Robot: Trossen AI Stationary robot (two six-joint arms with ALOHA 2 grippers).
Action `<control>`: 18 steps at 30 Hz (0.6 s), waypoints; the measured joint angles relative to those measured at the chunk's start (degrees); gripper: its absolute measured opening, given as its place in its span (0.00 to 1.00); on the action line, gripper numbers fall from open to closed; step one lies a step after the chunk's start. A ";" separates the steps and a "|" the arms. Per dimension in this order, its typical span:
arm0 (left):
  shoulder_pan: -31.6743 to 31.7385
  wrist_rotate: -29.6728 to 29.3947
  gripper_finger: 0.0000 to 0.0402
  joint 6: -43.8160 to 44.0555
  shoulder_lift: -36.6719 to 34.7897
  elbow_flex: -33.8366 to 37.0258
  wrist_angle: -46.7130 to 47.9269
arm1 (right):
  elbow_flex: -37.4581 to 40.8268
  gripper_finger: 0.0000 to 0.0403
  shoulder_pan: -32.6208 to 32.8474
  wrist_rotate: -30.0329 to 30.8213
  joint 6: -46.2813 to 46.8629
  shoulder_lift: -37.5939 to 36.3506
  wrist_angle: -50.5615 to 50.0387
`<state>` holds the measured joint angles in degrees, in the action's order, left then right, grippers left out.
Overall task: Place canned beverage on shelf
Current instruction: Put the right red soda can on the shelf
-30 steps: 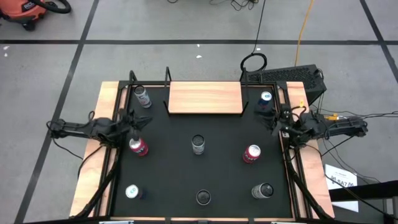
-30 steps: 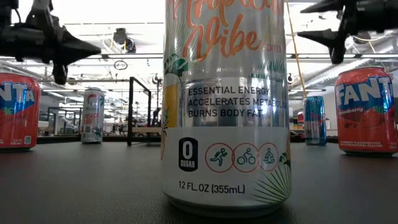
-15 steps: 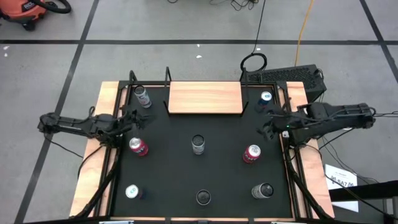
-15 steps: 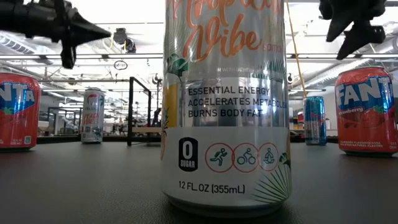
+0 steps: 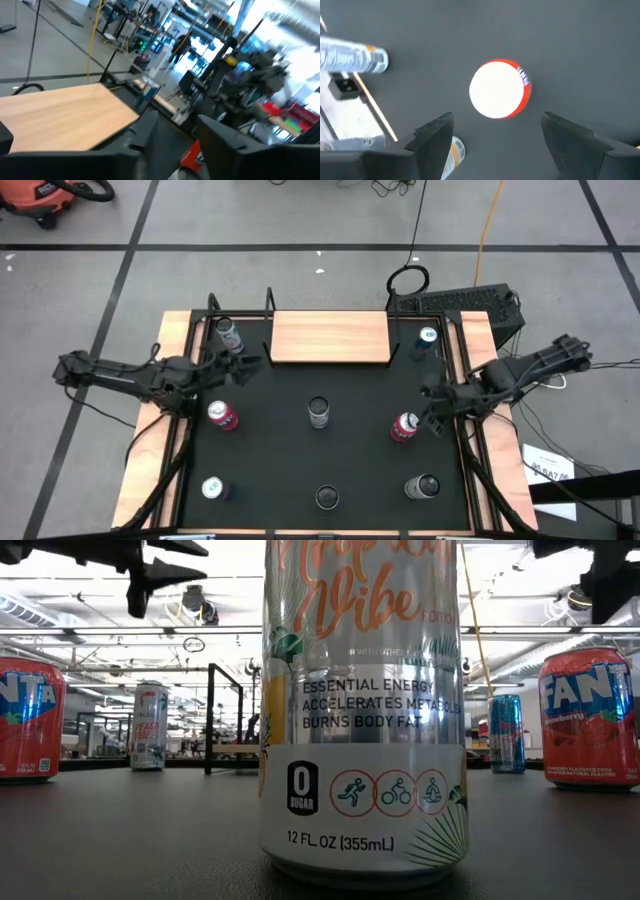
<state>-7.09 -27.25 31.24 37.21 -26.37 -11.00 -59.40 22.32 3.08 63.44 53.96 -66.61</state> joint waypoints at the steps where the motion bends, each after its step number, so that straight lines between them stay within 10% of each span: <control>1: 0.00 -0.01 0.43 -0.69 0.73 0.00 0.01 | 0.00 0.72 1.18 0.59 -0.27 0.36 -0.04; 8: 1.15 -0.34 0.60 -5.08 5.86 0.00 -2.24 | 0.00 0.72 4.92 8.75 -3.30 3.68 -0.10; 18: 4.06 0.06 0.64 -9.92 11.17 0.00 -8.36 | 0.02 0.83 6.34 4.70 -19.52 8.69 2.56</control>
<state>-3.04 -27.19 21.32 48.37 -26.37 -19.36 -59.37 28.66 7.78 43.93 62.65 -64.05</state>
